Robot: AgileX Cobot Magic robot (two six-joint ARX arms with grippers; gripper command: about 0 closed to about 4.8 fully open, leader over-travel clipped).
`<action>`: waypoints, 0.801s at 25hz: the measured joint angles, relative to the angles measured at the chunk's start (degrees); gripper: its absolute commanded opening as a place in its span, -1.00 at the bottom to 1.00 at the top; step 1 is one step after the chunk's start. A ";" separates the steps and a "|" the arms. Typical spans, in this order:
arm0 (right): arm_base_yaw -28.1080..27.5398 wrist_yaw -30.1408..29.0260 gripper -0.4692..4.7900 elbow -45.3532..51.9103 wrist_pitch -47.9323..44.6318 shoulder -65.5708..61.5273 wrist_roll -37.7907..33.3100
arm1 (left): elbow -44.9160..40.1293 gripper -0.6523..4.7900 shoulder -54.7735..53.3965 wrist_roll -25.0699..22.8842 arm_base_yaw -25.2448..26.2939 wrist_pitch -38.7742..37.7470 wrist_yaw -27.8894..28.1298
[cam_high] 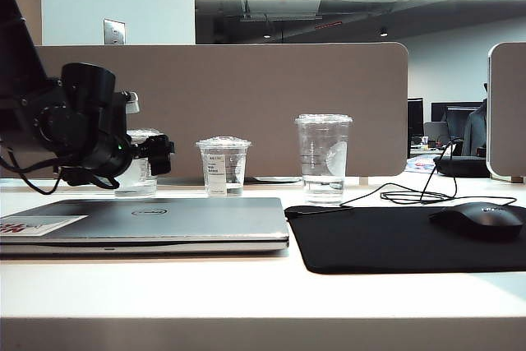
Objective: Pick up the coffee cup on the left and place it on the left side of the laptop.
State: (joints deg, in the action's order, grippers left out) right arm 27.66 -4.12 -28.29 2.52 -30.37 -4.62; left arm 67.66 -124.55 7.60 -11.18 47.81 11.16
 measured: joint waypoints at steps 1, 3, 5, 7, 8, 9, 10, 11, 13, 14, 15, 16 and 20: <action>0.00 0.00 -0.84 0.00 0.00 0.02 0.00 | 0.81 1.00 -0.66 -0.11 0.04 -0.11 0.44; 0.00 0.00 -0.84 0.00 -0.02 0.00 0.00 | 2.38 1.00 -1.66 -0.13 0.31 -0.11 0.48; 0.00 0.00 -0.84 0.00 -0.02 0.02 0.00 | 4.17 1.00 -2.64 -0.13 0.57 -0.83 0.68; 0.00 0.00 -0.84 0.00 0.00 0.00 0.00 | 6.01 1.00 -3.72 -0.17 0.50 -1.68 0.66; 0.00 0.00 -0.84 0.00 -0.02 0.00 0.00 | 6.49 1.00 -3.91 -0.17 0.50 -2.14 0.68; 0.00 0.00 -0.84 0.00 -0.02 0.02 0.00 | 7.82 1.00 -4.57 -0.20 0.50 -2.73 0.63; 0.00 0.00 -0.84 0.00 -0.02 0.00 0.00 | 8.44 1.00 -4.90 -0.22 0.50 -2.91 0.63; 0.00 0.00 -0.84 0.00 0.00 0.02 0.00 | 8.70 1.00 -4.98 -0.24 0.50 -3.04 0.63; 0.00 0.00 -0.84 0.00 0.00 0.02 0.00 | 9.33 1.00 -5.18 -0.24 0.50 -3.56 0.63; 0.00 0.00 -0.84 0.00 -0.02 0.00 0.00 | 9.60 1.00 -5.38 -0.26 0.52 -3.61 0.57; 0.00 0.00 -0.84 0.00 0.00 0.00 0.00 | 10.05 1.00 -5.66 -0.26 0.59 -3.89 0.37; 0.00 0.00 -0.84 0.00 -0.02 0.00 -0.02 | 10.27 1.00 -5.90 -0.24 0.66 -3.91 0.26; 0.00 0.00 -0.84 0.00 -0.02 0.00 -0.02 | 10.64 0.77 -6.69 -0.26 0.76 -4.37 0.15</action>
State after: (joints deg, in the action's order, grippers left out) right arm 27.66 -4.12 -28.29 2.50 -30.37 -4.64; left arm 78.30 -131.24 7.33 -10.41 43.44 11.31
